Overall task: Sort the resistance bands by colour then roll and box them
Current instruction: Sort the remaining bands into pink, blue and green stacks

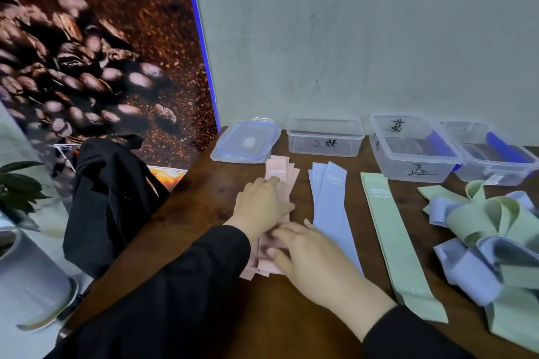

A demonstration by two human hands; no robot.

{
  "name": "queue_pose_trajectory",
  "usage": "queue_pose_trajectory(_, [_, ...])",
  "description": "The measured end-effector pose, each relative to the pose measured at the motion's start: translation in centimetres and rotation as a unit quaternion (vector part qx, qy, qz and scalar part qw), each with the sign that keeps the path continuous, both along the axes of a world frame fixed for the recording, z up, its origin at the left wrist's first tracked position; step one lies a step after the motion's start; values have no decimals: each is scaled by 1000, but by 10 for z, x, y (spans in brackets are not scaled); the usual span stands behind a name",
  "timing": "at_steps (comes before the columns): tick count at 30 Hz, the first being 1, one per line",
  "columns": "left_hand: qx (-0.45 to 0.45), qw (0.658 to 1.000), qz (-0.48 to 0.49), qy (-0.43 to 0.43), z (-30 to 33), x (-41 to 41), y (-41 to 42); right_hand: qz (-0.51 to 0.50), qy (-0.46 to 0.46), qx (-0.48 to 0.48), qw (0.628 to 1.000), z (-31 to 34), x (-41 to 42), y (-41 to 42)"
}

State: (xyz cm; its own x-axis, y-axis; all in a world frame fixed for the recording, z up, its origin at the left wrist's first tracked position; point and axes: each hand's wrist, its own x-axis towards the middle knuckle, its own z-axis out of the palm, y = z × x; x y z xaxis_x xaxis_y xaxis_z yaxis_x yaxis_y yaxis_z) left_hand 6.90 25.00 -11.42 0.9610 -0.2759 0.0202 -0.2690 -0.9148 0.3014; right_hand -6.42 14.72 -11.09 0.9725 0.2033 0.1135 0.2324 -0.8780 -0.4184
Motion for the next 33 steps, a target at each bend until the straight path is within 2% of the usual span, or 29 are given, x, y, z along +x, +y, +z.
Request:
queue_pose_trajectory(5, [-2,1000,-9,14,3,1,-3,-5,-11,30,999,12,-6,-21])
queue_pose_trajectory(8, [37,999,-7,23,5,-3,-8,-27,-36,54,998,22,-14,-35])
queue_pose_trajectory(13, [62,997,40,5,14,-10,-18,-57,-65,75,993,26,-34,-72])
queue_pose_trajectory(15, [18,999,16,-39,21,-16,-30,-85,-91,82,989,23,-45,-92])
queue_pose_trajectory(16, [-40,997,-15,-62,25,-23,-41,-104,-115,81,985,21,-50,-103])
queue_pose_trajectory(18, [-171,977,-92,-85,37,-47,-71,-133,-185,74,971,12,-64,-128])
queue_pose_trajectory(21, [-261,946,-175,-77,46,-96,-124,-184,-265,34,946,2,-88,-168])
queue_pose_trajectory(24, [-291,928,-221,-66,33,-132,-170,-246,-318,25,915,-8,-109,-209])
queue_pose_trajectory(28, [-288,926,-242,-28,2,-150,-205,-328,-304,44,893,-28,-123,-249])
queue_pose_trajectory(31, [-242,928,-265,-96,-15,-156,-214,-379,-259,7,889,-36,-120,-254])
queue_pose_trajectory(33, [-221,930,-270,-116,-22,-156,-214,-380,-261,-22,887,-41,-117,-254])
